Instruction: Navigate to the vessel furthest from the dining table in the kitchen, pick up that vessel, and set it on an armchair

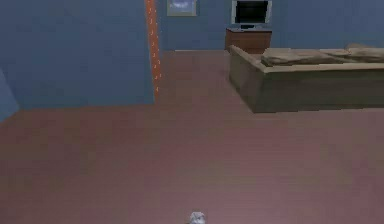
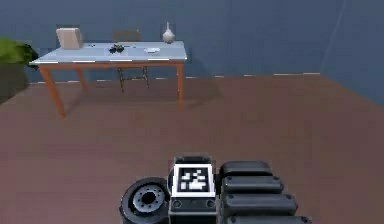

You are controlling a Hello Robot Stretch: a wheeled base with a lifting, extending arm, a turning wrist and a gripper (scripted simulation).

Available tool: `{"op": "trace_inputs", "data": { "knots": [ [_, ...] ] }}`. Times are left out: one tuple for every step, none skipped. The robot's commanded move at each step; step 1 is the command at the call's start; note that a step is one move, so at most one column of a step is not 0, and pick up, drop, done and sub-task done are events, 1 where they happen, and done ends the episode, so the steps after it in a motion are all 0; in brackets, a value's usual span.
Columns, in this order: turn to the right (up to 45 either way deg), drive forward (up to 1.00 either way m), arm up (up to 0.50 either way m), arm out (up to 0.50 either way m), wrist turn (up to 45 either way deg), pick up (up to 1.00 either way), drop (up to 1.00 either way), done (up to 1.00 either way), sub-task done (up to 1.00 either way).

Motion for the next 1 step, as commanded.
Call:
{"op": "trace_inputs", "data": {
  "knots": [
    [0.0,1.0,0.0,0.0,0.0,0.0,0.0,0.0,0.0]
  ]
}}
